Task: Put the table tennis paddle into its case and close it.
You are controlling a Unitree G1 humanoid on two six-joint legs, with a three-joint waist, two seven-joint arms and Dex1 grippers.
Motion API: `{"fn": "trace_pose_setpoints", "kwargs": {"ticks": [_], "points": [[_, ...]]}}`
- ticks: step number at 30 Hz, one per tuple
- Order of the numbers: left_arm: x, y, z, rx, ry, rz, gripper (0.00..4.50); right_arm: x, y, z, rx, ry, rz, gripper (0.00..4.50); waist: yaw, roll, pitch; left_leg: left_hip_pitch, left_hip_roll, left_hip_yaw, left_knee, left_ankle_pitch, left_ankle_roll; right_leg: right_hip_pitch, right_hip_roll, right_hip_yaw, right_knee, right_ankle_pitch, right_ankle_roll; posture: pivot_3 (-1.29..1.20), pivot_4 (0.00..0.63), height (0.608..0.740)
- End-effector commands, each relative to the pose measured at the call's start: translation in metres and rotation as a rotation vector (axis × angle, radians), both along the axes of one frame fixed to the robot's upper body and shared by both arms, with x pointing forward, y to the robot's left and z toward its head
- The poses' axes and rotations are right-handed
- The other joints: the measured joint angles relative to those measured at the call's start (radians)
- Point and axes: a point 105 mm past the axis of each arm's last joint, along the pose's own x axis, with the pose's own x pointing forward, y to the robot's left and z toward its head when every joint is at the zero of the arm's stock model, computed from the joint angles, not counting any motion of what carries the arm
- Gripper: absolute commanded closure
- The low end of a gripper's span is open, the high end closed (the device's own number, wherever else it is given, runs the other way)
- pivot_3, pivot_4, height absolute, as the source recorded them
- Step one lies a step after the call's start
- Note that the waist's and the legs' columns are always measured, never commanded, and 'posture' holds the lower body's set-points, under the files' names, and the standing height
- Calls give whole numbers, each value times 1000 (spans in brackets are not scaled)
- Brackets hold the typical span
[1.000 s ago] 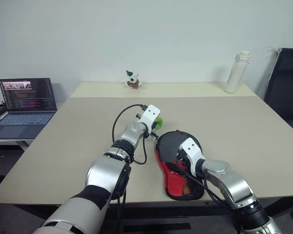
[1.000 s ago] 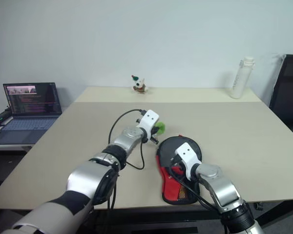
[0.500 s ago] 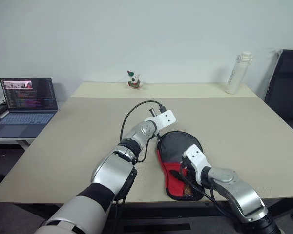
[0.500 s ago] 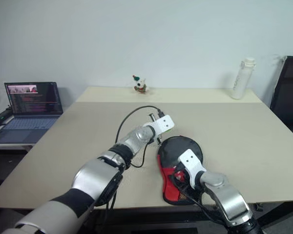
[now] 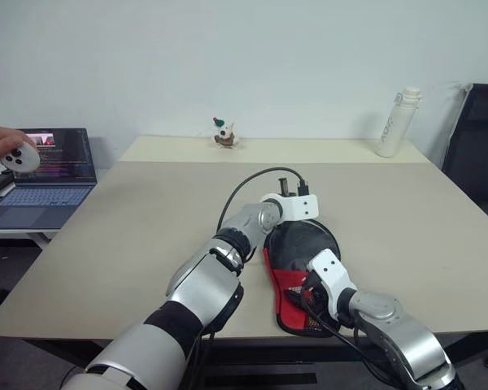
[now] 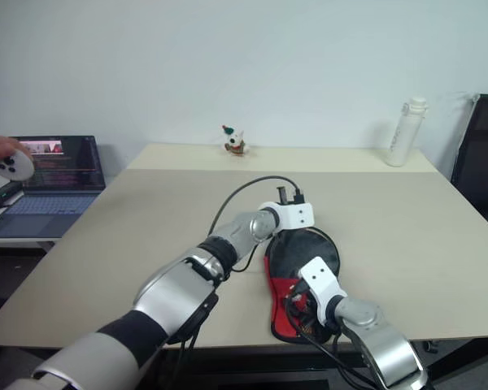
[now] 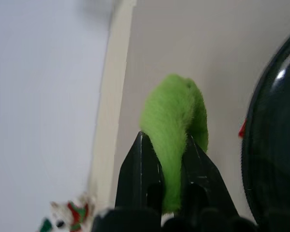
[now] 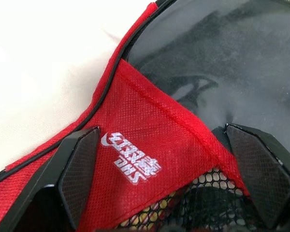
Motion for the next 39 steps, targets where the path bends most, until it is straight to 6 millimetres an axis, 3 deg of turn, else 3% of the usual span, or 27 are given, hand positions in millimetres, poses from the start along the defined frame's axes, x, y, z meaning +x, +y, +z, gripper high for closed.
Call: {"fn": "trace_pose_setpoints", "kwargs": {"ticks": [1, 6, 14, 18, 22, 32, 39], "points": [[-6, -26, 42, 5, -164, -97, 4477, -37, 1, -64, -47, 320, 14, 0, 0, 0, 0, 0, 0, 0, 0, 0, 0, 0, 0, 0, 0, 0, 0, 0, 150, 740], [-7, -27, 34, 56, -168, -99, 4477, -43, 0, -66, -45, 331, 1, 0, 2, 0, 0, 0, 0, 0, 0, 0, 0, 0, 0, 0, -2, 0, 0, 0, 150, 740], [-11, -25, 4, 20, 14, -83, 4477, -37, 2, -61, -31, 316, -17, 0, 1, -3, -4, 0, 0, 0, -1, -1, -1, 1, 0, -1, -4, 0, 0, 0, 150, 740], [-18, -22, -26, 21, 140, -101, 4477, -33, 10, -55, -16, 296, -12, 0, -2, -2, -11, 0, 1, 0, -1, -1, -1, 1, 0, -1, -3, 0, 0, 0, 150, 740], [-23, -20, -41, 14, 212, -109, 4477, -30, 16, -51, 1, 286, -9, 0, -6, -2, -12, 1, 1, 0, -1, -1, -1, 1, 0, 0, -2, 0, 0, 0, 150, 740], [-18, -18, -24, -92, 243, -94, 1041, -20, 16, -46, 8, 270, -18, 0, -9, -2, -14, 4, 1, 1, 0, -1, -1, 1, 1, 1, 3, 0, 0, 0, 150, 740], [0, 6, 9, -263, 219, -8, 1041, -6, 10, -36, 53, 267, -39, 0, -16, -2, -14, 7, 2, 2, 0, 0, -1, 2, 1, 3, 5, 0, 0, 0, 150, 740]]}}
